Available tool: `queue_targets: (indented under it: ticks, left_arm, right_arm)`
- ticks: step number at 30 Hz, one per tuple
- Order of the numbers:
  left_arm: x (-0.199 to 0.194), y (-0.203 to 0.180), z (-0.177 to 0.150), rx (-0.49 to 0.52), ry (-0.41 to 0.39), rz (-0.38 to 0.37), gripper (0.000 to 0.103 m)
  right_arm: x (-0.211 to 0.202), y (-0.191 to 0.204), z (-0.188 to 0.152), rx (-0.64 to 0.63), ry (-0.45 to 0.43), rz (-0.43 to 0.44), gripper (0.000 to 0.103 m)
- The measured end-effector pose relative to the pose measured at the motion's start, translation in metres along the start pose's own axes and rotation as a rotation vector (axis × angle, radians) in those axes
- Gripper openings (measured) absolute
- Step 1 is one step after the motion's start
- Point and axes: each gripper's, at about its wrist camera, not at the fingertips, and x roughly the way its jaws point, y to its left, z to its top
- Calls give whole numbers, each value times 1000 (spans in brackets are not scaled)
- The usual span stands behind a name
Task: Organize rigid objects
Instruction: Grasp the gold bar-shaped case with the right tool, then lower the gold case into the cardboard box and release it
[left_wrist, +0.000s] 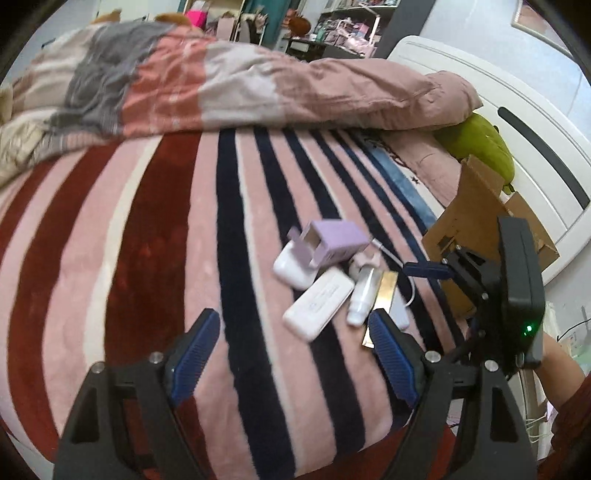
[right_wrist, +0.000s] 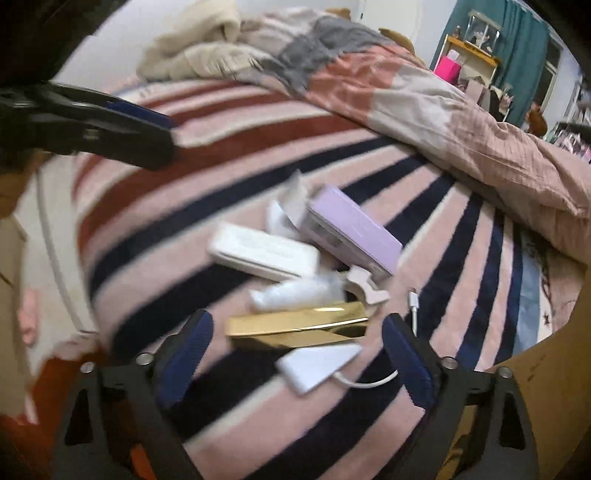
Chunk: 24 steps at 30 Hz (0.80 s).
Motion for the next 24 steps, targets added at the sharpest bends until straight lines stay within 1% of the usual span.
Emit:
queue_targets:
  ticks: [5, 7, 9, 10, 12, 15, 19, 21, 23, 24]
  left_arm:
    - [11, 7, -10, -25, 24, -1, 80]
    - [12, 5, -11, -25, 32, -5, 80]
    - [14, 2, -11, -18, 40, -17, 80]
    - [14, -1, -10, -14, 44, -27, 80]
    - [13, -7, -8, -5, 51, -63, 80]
    - [8, -21, -3, 16, 50, -129, 80]
    - [-7, -49, 11, 59, 27, -263, 79]
    - [-17, -67, 21, 92, 18, -319, 72]
    - [-24, -83, 31, 128, 16, -337, 54]
    - [-28, -95, 38, 158, 14, -347, 48]
  right_arm:
    - [21, -1, 0, -33, 54, 21, 95]
    - [24, 0, 1, -35, 60, 22, 95]
    - [22, 1, 3, -32, 46, 19, 92]
    - [20, 1, 3, -27, 42, 11, 88]
    - [11, 2, 3, -19, 13, -3, 88]
    - [-11, 6, 5, -10, -34, 33, 88]
    - [-50, 13, 13, -14, -135, 73, 88]
    - [-69, 12, 17, -3, -193, 83, 88]
    - [-91, 7, 21, 24, -258, 93, 88]
    - [-99, 5, 22, 33, -282, 95, 88]
